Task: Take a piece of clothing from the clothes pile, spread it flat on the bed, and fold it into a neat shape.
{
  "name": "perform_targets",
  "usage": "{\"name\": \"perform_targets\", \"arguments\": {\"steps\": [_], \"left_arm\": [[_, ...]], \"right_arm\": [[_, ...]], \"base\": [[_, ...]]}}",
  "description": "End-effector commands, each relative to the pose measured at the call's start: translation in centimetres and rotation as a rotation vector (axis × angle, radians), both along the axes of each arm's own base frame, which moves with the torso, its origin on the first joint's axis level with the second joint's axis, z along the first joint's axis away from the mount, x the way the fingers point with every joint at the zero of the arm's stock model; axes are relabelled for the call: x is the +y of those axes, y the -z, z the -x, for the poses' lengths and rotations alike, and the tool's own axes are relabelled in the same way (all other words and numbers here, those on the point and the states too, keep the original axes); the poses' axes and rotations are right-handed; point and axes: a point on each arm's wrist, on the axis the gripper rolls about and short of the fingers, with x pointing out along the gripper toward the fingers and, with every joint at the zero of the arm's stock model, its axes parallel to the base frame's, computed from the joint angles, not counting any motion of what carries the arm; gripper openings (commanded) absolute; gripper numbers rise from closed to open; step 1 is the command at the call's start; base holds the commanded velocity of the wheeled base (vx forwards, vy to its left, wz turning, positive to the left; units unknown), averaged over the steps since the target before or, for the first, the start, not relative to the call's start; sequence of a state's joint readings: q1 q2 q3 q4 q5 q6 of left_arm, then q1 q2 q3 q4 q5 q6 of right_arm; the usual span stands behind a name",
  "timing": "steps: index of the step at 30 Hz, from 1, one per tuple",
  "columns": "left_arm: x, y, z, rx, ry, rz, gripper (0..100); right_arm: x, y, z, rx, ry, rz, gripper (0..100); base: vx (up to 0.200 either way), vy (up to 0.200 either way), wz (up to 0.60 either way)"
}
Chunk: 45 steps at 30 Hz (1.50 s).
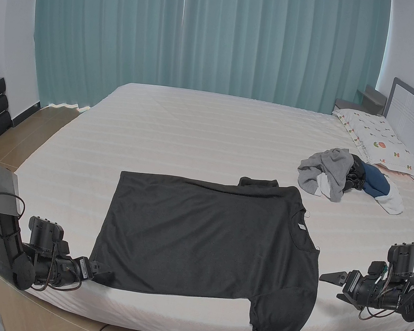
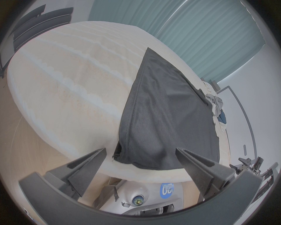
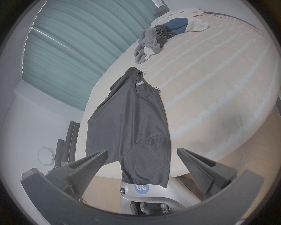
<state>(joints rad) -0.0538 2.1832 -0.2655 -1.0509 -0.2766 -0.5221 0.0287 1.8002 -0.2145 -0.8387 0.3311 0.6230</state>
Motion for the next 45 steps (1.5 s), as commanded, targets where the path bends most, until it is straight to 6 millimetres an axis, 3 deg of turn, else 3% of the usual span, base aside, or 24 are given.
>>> {"name": "perform_targets", "arguments": {"steps": [1, 2, 3, 12, 21, 32, 45], "left_arm": [[-0.1, 0.4, -0.6, 0.002, 0.0, 0.0, 100], [-0.1, 0.4, -0.6, 0.0, 0.0, 0.0, 100], [-0.1, 0.4, -0.6, 0.002, 0.0, 0.0, 0], [0.3, 0.5, 0.4, 0.031, -0.025, -0.024, 0], [0.7, -0.8, 1.5, 0.006, -0.045, -0.034, 0], [0.7, -1.5, 1.6, -0.02, -0.049, -0.023, 0], [0.8, -1.3, 1.5, -0.016, -0.054, -0.025, 0]], "right_arm": [[0.0, 0.2, -0.1, 0.008, -0.001, 0.0, 100], [0.0, 0.3, -0.1, 0.011, -0.001, 0.0, 100], [0.0, 0.3, -0.1, 0.014, -0.001, 0.0, 100], [0.0, 0.7, -0.3, 0.029, 0.001, 0.003, 100], [0.2, 0.7, -0.5, 0.026, -0.008, 0.003, 100], [2.0, 3.9, -2.9, 0.124, -0.064, 0.032, 100], [2.1, 6.4, -6.0, 0.142, -0.029, 0.09, 100]], "base": [[0.0, 0.0, 0.0], [0.0, 0.0, 0.0], [0.0, 0.0, 0.0], [0.0, 0.0, 0.0], [0.0, 0.0, 0.0], [0.0, 0.0, 0.0], [0.0, 0.0, 0.0]]}}
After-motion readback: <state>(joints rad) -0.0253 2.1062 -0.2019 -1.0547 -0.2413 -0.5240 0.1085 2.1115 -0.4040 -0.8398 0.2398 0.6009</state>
